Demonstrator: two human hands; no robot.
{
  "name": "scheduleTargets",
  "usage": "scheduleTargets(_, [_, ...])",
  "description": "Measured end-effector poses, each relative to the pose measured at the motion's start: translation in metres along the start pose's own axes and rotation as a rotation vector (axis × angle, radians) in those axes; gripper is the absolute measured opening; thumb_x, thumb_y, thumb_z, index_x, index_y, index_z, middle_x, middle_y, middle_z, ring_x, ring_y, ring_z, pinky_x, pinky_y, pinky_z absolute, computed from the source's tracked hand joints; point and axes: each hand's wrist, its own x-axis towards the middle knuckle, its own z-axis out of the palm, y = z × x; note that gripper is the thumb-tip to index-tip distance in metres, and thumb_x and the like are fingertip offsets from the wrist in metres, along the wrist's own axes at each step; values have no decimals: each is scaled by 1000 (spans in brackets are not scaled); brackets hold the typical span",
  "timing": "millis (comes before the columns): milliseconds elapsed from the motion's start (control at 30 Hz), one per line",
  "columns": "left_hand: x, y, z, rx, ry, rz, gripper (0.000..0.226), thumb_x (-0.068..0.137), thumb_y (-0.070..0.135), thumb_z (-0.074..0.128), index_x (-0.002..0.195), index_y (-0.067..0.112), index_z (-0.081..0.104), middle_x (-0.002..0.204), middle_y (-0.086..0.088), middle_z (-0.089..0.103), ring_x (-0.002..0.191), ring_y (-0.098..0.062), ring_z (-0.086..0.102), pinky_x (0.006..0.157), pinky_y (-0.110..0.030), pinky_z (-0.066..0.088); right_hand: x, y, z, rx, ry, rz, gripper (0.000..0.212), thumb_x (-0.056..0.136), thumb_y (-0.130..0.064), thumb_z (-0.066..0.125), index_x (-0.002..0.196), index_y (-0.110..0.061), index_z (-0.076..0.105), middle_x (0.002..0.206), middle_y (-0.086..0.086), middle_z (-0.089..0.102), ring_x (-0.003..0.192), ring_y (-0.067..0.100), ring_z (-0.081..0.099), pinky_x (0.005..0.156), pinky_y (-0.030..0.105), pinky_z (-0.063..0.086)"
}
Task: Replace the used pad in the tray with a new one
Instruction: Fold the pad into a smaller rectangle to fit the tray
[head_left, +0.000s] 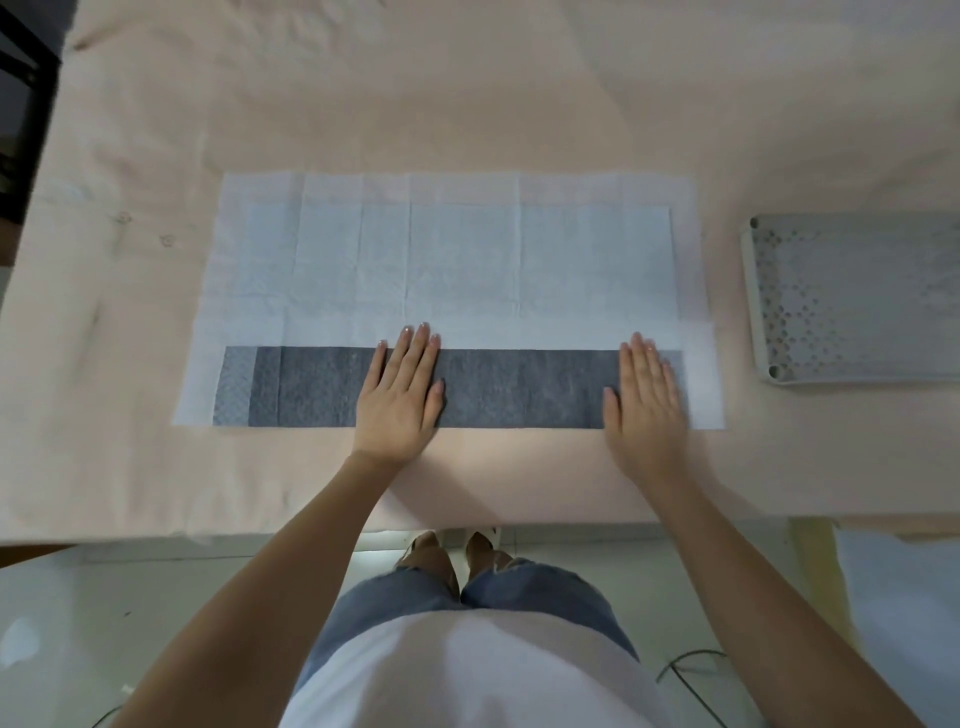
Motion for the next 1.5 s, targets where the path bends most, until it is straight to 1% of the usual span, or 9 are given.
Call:
scheduleTargets(133, [0,1,-3,2,-27,2,54,100,31,25,146,5,34,154,-10,29,144,-24,22,118,-45,16,-6,33,-6,36,25,33,55,98,-26,24,146,2,27,154,16,25,144,25,21,119,39,15])
scheduleTargets(333, [4,14,-5,5,-41,-25,57,99,35,23,148,7,29,155,-8,25,145,-24,18,119,-43,10,-5,29,-5,66,50,81,56,97,-26,22,144,3,30,153,16,26,144,26,22,119,42,14])
scheduleTargets(433, [9,39,-2,-16,-50,54,56,100,36,23,148,7,29,155,-8,26,145,-22,18,118,-43,13,-3,-1,-11,99,105,116,56,98,-27,22,145,2,29,154,16,26,144,26,20,119,44,12])
scheduleTargets(567, [18,68,9,-70,-63,90,54,100,32,28,145,4,34,153,-12,30,144,-24,22,117,-44,17,8,-71,-8,96,52,-138,54,99,-28,21,145,-1,28,154,14,25,144,25,19,118,38,10])
scheduleTargets(700, [20,64,13,-92,-67,84,53,101,32,24,144,4,37,152,-11,32,144,-23,23,117,-44,19,21,-103,11,38,-40,-94,61,97,-35,8,148,-4,23,157,12,16,146,22,10,118,37,3])
scheduleTargets(800, [20,57,10,-94,-74,107,52,101,31,26,143,4,38,151,-11,35,143,-23,27,117,-42,19,23,-99,18,19,-35,-95,59,99,-35,9,147,-5,23,157,11,17,146,21,11,118,37,6])
scheduleTargets(1200, [-17,-82,-24,-31,-1,-45,50,100,29,30,144,6,38,151,-9,35,143,-22,27,117,-42,21,22,-103,18,75,29,-85,52,98,-24,22,144,-1,32,152,13,30,142,24,24,119,38,13])
scheduleTargets(1367, [-38,-140,-39,-50,17,-255,52,100,29,26,146,6,34,153,-8,30,143,-21,25,118,-38,17,22,-105,18,91,46,-76,51,98,-22,23,142,1,35,150,15,34,141,25,29,118,39,15])
scheduleTargets(1500, [-48,-171,-49,-47,2,-203,52,101,30,24,146,5,34,153,-8,30,143,-21,26,119,-36,17,22,-106,17,93,23,-77,51,98,-22,24,143,1,34,151,14,33,141,24,26,119,37,12])
